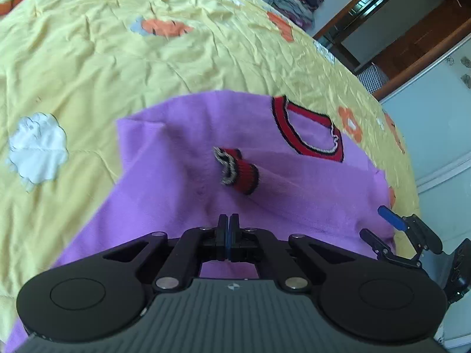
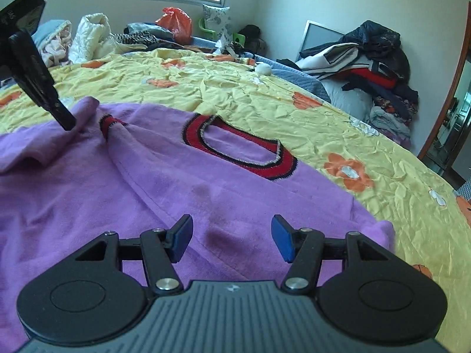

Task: Fold small clothes
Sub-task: 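Carry the sleeve across the sweater body toward the collar with the left tool, then lower the cuff onto the sweater body and open the left tool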

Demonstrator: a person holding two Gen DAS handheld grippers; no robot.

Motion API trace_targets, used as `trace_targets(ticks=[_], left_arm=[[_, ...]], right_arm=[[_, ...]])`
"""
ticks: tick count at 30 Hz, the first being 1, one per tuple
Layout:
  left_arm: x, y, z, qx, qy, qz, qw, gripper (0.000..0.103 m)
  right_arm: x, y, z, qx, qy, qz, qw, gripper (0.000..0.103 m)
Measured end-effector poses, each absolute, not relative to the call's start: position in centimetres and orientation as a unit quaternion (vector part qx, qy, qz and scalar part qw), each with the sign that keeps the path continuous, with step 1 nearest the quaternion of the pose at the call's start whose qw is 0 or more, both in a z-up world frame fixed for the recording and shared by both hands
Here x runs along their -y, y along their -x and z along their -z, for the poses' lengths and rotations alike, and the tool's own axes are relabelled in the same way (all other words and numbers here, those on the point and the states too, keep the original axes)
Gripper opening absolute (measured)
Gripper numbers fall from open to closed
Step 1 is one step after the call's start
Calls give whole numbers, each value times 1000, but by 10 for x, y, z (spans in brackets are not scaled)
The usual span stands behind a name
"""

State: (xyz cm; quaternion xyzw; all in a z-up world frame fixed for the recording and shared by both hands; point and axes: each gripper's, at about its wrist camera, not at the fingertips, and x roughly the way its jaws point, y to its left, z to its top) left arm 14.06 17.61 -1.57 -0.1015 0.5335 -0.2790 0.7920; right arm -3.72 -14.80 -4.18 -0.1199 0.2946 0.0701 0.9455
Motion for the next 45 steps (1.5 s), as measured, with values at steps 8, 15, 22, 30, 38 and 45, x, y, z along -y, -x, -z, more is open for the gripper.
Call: trace_targets(ticks=[8,15,22,30,38,45], left_arm=[[-138,-171,35,-515,96,301,797,53],[-130,-168,50,-534,89,309,782,4],[-151,-145,17,-562,133,327,748,4],[-189,-136,18,-591,85,190,780,9],[-129,-111,9,-526,81,292,795,33],[-110,-106,46,-491,18,243,836,13]], right_arm=[[80,19,49,-282,185,-127,933,59],[66,9,61,-290,207,-140,924,58],[68,24,54,-277,211,-155,925,49],[99,46,38,-270,161,-151,937,49],[201,3,50,-316,58,-21,947,49],[280,-14,70,-350,18,68,934,51]])
